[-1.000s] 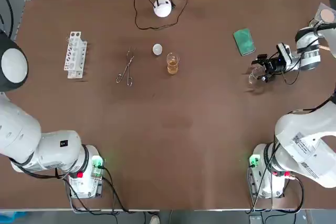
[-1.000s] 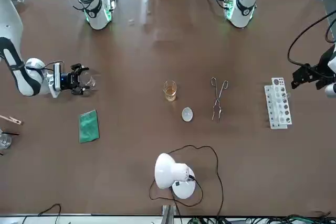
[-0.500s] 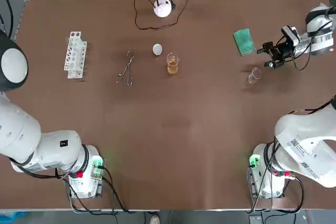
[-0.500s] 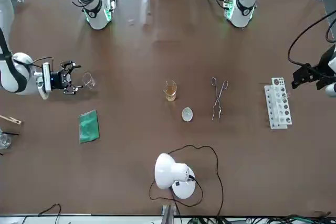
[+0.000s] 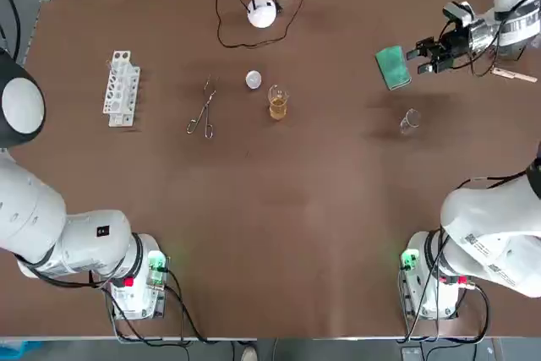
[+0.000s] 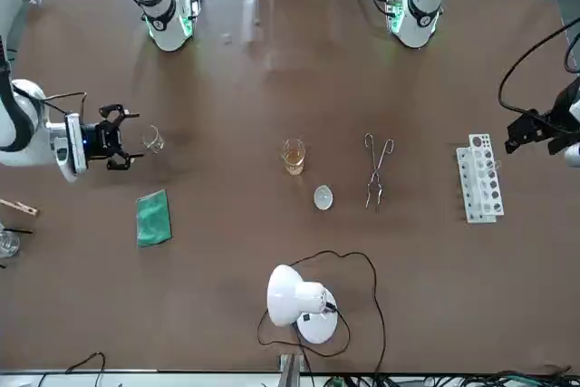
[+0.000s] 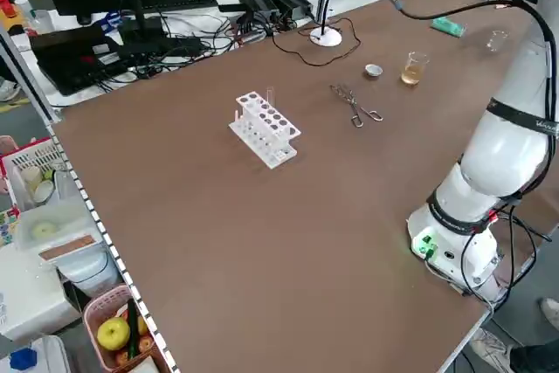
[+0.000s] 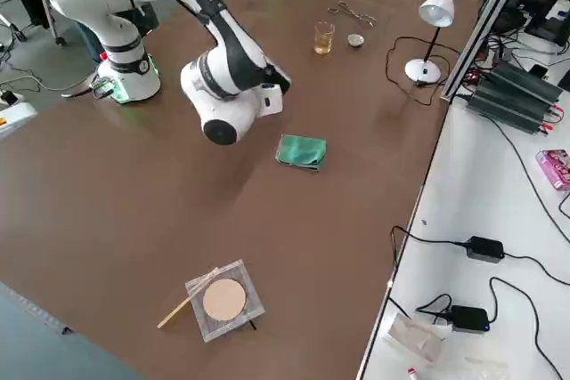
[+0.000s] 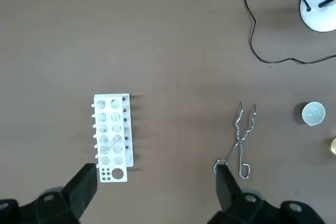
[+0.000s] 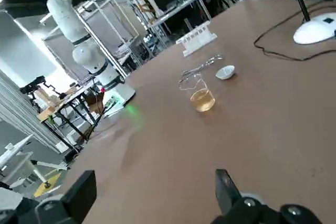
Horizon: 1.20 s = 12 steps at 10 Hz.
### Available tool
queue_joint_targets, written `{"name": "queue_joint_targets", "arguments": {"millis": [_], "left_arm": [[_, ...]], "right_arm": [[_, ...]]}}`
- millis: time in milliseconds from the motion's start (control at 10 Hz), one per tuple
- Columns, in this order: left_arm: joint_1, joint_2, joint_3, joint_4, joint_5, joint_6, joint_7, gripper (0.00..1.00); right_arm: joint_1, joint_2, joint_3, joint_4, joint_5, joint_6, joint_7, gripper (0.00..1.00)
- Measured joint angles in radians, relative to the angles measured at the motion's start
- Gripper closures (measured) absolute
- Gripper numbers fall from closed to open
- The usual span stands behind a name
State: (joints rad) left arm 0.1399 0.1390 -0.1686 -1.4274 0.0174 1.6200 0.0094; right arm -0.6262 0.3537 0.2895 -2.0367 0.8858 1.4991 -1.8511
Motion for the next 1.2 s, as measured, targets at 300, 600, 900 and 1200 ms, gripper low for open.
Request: {"name": "queue_joint_targets", "arguments": {"millis": [300,600,900,1200], "left_arm": [[0.000,0.000,0.000,0.000,0.000,0.000,0.000,0.00],[0.001,0.000,0.001,0.001,0.000,0.000,0.001,0.00],[0.001,0.000,0.002,0.001,0.000,-0.004,0.001,0.00],[0.000,0.000,-0.003,0.001,0.000,-0.040,0.001,0.00]], "right_arm": [[0.052,-0.115,0.000,0.022,0.004,0.045,0.236,0.00],[0.127,-0.172,0.000,0.108,-0.044,0.090,0.546,0.00],[0.180,-0.174,0.000,0.223,-0.184,0.126,0.809,0.00],[0.211,-0.173,0.000,0.268,-0.312,0.135,1.076,0.00]]}}
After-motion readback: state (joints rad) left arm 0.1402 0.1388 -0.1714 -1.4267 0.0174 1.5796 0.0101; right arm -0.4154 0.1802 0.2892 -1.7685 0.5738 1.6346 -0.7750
